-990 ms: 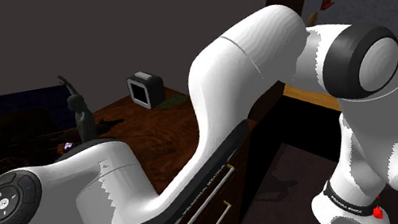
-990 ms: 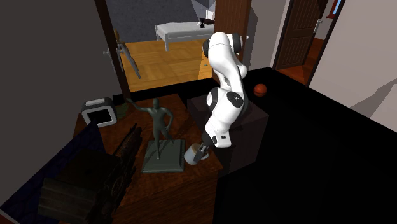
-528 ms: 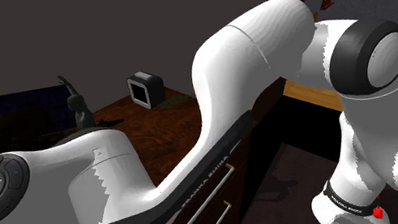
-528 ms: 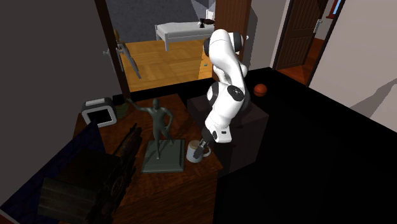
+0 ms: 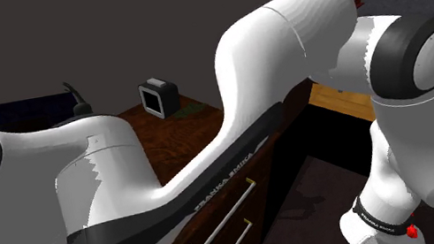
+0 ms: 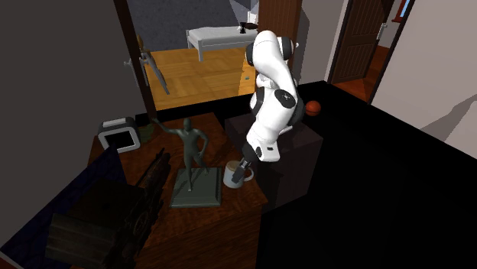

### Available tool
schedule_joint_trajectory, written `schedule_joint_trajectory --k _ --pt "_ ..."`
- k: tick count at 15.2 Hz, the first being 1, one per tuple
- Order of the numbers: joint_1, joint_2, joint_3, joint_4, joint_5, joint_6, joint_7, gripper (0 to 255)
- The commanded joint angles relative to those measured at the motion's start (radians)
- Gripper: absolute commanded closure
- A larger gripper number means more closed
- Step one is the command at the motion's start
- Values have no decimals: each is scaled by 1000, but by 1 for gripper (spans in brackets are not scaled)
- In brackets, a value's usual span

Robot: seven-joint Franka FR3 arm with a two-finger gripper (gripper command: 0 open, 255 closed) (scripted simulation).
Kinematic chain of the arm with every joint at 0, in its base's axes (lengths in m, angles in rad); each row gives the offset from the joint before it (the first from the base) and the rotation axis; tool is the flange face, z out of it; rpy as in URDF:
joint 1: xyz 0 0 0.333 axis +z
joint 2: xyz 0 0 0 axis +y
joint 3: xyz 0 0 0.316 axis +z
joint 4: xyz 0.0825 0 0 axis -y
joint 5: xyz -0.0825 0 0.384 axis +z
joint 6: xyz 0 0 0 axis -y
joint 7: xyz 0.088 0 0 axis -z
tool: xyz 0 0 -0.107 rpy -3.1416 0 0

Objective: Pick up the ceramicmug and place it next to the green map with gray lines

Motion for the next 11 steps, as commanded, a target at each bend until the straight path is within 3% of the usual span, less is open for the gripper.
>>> schedule_joint_trajectory --k 1,11 --pt "-1 -11 3 11 8 -18 -11 255" --pt "9 -33 14 110 33 -124 -64 255"
